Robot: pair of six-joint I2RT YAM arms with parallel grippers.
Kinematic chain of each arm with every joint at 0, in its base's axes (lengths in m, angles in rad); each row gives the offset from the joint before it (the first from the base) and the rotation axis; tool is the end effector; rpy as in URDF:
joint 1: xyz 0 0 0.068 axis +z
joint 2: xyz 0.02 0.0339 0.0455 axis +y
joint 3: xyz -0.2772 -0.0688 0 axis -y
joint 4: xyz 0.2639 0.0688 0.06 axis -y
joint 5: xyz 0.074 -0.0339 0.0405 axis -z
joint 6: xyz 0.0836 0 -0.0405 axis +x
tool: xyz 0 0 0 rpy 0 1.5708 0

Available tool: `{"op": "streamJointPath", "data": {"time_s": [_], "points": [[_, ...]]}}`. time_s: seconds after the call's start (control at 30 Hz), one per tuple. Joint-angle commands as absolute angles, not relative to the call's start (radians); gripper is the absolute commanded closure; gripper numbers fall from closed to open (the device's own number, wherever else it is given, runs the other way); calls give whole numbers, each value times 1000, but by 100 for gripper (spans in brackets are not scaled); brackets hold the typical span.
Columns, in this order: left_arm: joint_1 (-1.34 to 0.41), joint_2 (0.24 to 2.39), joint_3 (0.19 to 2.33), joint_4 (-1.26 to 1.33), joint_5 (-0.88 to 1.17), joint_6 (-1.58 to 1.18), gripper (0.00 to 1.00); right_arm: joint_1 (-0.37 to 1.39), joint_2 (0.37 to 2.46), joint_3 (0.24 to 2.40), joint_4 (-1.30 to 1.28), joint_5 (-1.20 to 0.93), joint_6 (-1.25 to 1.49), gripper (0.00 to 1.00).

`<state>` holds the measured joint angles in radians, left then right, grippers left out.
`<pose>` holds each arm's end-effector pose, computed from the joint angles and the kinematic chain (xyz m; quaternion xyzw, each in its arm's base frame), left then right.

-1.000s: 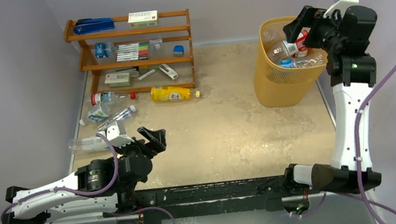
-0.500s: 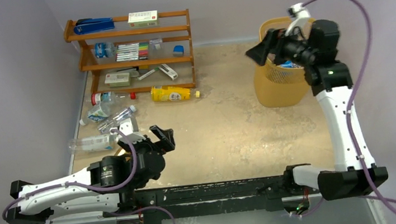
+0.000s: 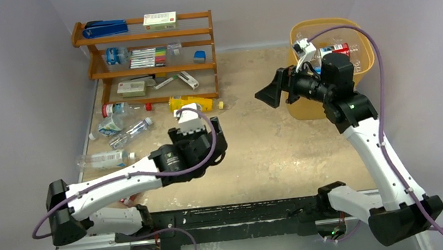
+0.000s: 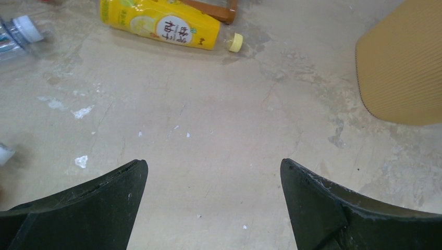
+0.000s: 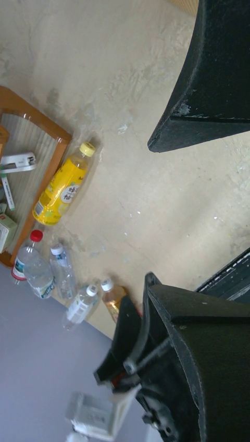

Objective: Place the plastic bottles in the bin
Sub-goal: Pick up the plastic bottle at the center of the board.

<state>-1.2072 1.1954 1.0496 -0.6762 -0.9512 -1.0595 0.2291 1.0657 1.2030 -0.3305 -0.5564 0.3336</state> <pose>0.1602 -0.2296 0.3027 -0.1059 0.8375 -0.1140 0.5238 0.2640 0.1069 0.4238 -0.1355 0.7504 0.3734 0.5283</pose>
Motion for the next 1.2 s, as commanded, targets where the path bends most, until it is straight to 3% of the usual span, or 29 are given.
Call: {"op": "streamJointPath", "data": {"time_s": [0.0, 0.3, 0.83, 1.17], "points": [[-1144, 1265, 1184, -589, -829, -935, 1, 230, 1021, 1186, -245, -599, 331, 0], [-1091, 1367, 1299, -616, -764, -883, 1, 251, 1111, 1104, -143, -625, 354, 0], [-741, 1193, 1101, -504, -502, -735, 1, 294, 1474, 1184, 65, -591, 371, 0], [-688, 1225, 1061, -431, -423, -665, 1, 361, 1691, 1287, 252, -517, 403, 0]]}}
